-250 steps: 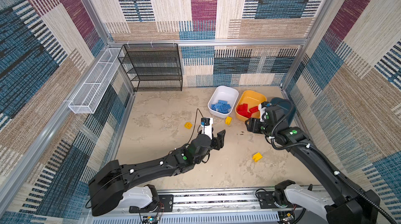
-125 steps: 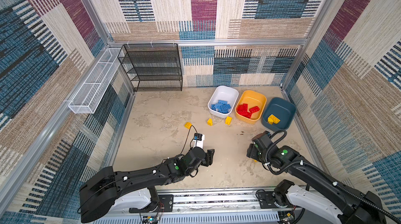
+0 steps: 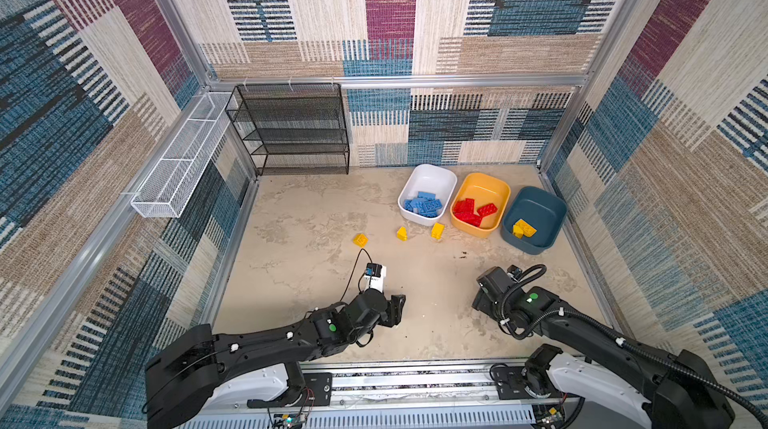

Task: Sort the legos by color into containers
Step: 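Close the right gripper on the tall yellow 2x2 brick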

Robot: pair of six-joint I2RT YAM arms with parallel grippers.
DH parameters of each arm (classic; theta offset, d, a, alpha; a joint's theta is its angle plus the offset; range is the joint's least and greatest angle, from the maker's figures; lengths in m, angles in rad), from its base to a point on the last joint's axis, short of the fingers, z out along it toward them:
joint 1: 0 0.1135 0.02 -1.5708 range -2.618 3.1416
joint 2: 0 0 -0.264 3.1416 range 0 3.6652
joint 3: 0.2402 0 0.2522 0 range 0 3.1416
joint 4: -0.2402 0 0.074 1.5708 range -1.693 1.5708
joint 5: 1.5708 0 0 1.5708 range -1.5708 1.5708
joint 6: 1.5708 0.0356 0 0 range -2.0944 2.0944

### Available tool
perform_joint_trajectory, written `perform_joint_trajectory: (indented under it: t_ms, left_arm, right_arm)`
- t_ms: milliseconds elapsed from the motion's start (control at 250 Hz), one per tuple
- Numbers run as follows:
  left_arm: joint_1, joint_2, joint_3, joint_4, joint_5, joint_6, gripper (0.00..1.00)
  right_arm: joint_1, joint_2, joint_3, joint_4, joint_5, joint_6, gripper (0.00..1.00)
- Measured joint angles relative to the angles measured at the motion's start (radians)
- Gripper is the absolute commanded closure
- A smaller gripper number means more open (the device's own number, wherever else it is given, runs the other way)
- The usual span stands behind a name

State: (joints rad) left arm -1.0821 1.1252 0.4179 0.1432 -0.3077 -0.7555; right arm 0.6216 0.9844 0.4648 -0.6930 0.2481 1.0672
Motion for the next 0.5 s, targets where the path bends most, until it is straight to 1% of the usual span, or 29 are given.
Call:
perform_joint_trajectory:
  t_ms: [116, 224, 360, 464, 500]
  left_arm:
    - [0.000, -0.005, -0.008, -0.001, -0.003, 0.000, 0.30]
    - [0.000, -0.016, -0.008, -0.002, -0.005, 0.000, 0.30]
    - [0.002, -0.020, -0.018, -0.002, -0.011, 0.000, 0.30]
    - [0.002, -0.021, -0.020, -0.003, -0.025, 0.000, 0.30]
    - [0.002, -0.023, -0.020, -0.003, -0.027, 0.000, 0.30]
  right_arm:
    - [-0.016, 0.034, 0.003, 0.047, 0.017, -0.024, 0.25]
    - [-0.056, 0.072, 0.004, 0.088, 0.024, -0.060, 0.28]
    - [-0.110, 0.109, 0.009, 0.141, 0.018, -0.111, 0.38]
    - [-0.117, 0.154, 0.027, 0.170, 0.005, -0.155, 0.46]
    - [-0.118, 0.173, 0.034, 0.180, -0.001, -0.164, 0.50]
